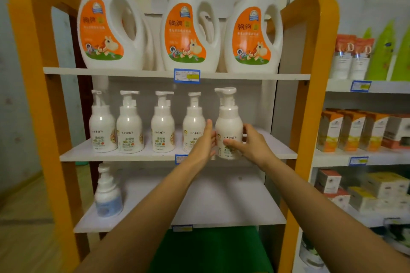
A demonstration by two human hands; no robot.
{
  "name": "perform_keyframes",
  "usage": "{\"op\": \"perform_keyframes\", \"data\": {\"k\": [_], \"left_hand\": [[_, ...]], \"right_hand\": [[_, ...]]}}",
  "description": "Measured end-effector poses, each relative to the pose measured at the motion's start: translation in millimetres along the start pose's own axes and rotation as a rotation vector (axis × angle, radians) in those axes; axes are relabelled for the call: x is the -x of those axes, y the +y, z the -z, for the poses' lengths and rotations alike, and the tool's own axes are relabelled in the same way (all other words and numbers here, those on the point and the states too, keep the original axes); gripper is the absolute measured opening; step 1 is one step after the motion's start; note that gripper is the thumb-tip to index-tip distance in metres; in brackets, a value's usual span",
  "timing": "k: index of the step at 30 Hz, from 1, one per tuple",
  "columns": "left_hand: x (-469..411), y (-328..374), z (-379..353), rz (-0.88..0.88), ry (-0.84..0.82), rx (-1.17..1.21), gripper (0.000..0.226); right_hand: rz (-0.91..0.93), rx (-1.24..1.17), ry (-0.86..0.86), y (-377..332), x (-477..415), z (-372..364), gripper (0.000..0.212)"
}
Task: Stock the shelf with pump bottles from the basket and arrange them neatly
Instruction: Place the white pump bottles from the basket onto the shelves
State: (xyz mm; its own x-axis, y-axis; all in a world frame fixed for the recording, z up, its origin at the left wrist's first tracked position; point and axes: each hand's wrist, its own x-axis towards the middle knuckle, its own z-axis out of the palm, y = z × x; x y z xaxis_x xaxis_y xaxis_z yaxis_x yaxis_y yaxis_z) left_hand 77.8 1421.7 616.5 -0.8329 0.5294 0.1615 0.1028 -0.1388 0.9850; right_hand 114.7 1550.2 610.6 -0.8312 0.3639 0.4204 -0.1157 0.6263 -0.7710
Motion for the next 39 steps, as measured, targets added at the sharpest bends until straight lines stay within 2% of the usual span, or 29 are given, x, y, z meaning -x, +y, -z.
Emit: {"op": "perform_keyframes", "data": {"k": [5, 8, 11, 15, 20, 22, 24, 26, 28, 31, 33, 39], "left_hand": [[-35.3, -10.1, -2.3, -0.021, -0.034, 0.057, 0.063], [-54.4, -17.2, -1.6, -0.01, 0.009, 0.046, 0.05], [-73.4, -30.0, 1.7, -0.018, 0.058, 0.008, 0.054], [-81.0, -36.4, -1.3, 0.001, 0.001, 0.039, 0.068], [-76.2, -32.8, -6.1, 0.0, 0.014, -0.012, 0.061], [-65.9, -32.9, -4.1, -0.067, 0.03, -0.148, 0.057], [-45.5, -35.1, 0.3, -0.222, 0.132, -0.359, 0.044], [-20.2, -40.5, 9.7, -0.389, 0.212, -0.502, 0.03], [6.1, -51.1, 22.8, -0.454, 0.219, -0.593, 0.02], [38.3, -76.9, 51.2, -0.396, 0.184, -0.713, 0.02], [60.1, -101.1, 70.8, -0.317, 0.155, -0.755, 0.028], [113.0, -188.8, 123.2, -0.041, 0.106, -0.853, 0.026]], "right_hand": [[-0.03, -0.007, 0.022, 15.3, -32.7, -11.1, 0.062], [-0.049, -0.014, 0.027, 25.1, -47.4, -18.7, 0.061], [-0.066, -0.06, -0.009, 32.7, -56.5, -23.3, 0.058], [-0.056, -0.051, -0.058, 39.2, -64.6, -25.1, 0.053], [-0.088, 0.001, -0.109, 35.3, -63.8, -23.1, 0.054], [-0.058, 0.091, -0.019, 30.2, -53.9, -23.7, 0.059], [0.04, 0.173, 0.14, 25.5, -35.7, -24.9, 0.059], [0.146, 0.145, 0.242, 22.0, -12.4, -29.2, 0.044], [0.169, 0.055, 0.222, 20.3, 14.4, -36.1, 0.028], [0.173, 0.019, 0.134, 24.5, 55.1, -52.6, 0.021], [0.169, 0.042, 0.079, 36.2, 82.1, -70.4, 0.024], [0.054, 0.077, -0.115, 96.5, 162.5, -139.3, 0.026]]}}
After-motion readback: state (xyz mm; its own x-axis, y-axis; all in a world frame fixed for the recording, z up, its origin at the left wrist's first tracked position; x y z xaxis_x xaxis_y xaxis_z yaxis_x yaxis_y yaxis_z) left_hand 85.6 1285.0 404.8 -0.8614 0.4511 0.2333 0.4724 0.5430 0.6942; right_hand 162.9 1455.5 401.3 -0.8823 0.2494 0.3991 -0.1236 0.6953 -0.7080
